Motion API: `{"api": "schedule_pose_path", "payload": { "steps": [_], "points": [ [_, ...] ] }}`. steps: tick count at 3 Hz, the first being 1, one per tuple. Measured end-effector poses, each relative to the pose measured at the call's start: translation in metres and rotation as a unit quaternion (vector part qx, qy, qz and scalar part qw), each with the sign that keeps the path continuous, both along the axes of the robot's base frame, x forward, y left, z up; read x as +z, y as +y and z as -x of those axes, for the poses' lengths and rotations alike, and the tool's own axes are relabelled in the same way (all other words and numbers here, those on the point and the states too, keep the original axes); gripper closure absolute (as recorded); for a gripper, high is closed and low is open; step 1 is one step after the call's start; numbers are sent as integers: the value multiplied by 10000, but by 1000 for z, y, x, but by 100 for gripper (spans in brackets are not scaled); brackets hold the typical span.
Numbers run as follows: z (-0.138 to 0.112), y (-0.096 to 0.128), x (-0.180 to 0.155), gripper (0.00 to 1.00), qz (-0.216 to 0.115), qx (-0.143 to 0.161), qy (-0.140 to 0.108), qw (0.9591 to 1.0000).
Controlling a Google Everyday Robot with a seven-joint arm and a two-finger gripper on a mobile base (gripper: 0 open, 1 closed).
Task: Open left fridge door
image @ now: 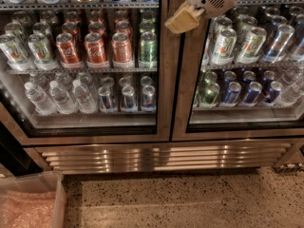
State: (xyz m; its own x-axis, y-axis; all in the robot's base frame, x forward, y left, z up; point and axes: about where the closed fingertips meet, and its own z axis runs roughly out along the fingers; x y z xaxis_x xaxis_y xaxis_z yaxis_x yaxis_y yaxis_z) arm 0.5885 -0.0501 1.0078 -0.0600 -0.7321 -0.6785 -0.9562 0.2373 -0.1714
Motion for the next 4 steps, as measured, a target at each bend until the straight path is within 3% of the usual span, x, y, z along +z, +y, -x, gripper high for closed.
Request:
{"api": "schedule_pose_path", "payload": {
  "steps": [4],
  "points": [
    [-5, -3, 5, 100, 0, 2, -2, 10000]
  ]
}}
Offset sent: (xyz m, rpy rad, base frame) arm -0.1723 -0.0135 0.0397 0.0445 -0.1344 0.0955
